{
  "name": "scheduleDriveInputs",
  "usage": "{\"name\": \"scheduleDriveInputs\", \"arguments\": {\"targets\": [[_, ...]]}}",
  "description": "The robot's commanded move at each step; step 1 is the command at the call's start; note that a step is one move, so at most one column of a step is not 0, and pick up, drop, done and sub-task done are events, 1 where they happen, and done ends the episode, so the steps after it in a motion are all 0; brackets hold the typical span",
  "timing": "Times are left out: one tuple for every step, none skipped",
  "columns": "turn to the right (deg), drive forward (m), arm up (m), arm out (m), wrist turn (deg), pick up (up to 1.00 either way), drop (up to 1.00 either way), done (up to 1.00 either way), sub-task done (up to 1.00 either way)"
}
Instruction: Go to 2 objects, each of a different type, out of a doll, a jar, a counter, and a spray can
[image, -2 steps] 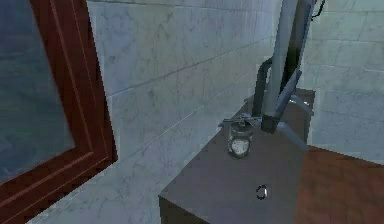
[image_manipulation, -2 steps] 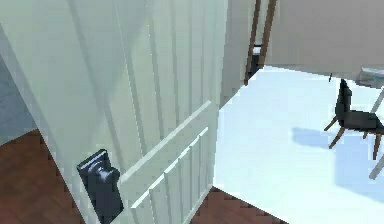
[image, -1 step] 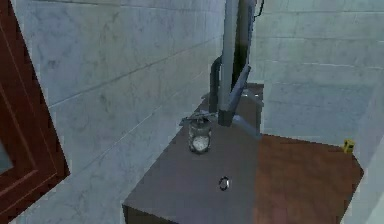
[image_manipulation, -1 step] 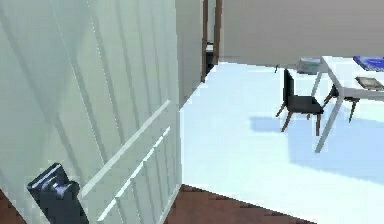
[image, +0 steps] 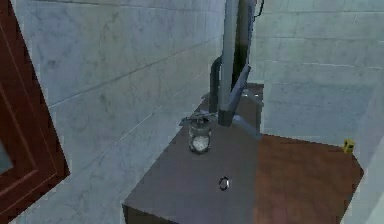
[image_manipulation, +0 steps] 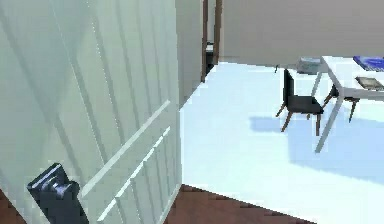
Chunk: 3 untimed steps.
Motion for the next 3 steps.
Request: {"name": "scheduleDriveInputs", "arguments": {"targets": [[45.0,0.00,0.00,0.00,0.0,0.00,0.00,0.00,0.00],[45.0,0.00,0.00,0.00,0.0,0.00,0.00,0.00,0.00],[30.0,0.00,0.00,0.00,0.0,0.00,0.00,0.00,0.00]]}}
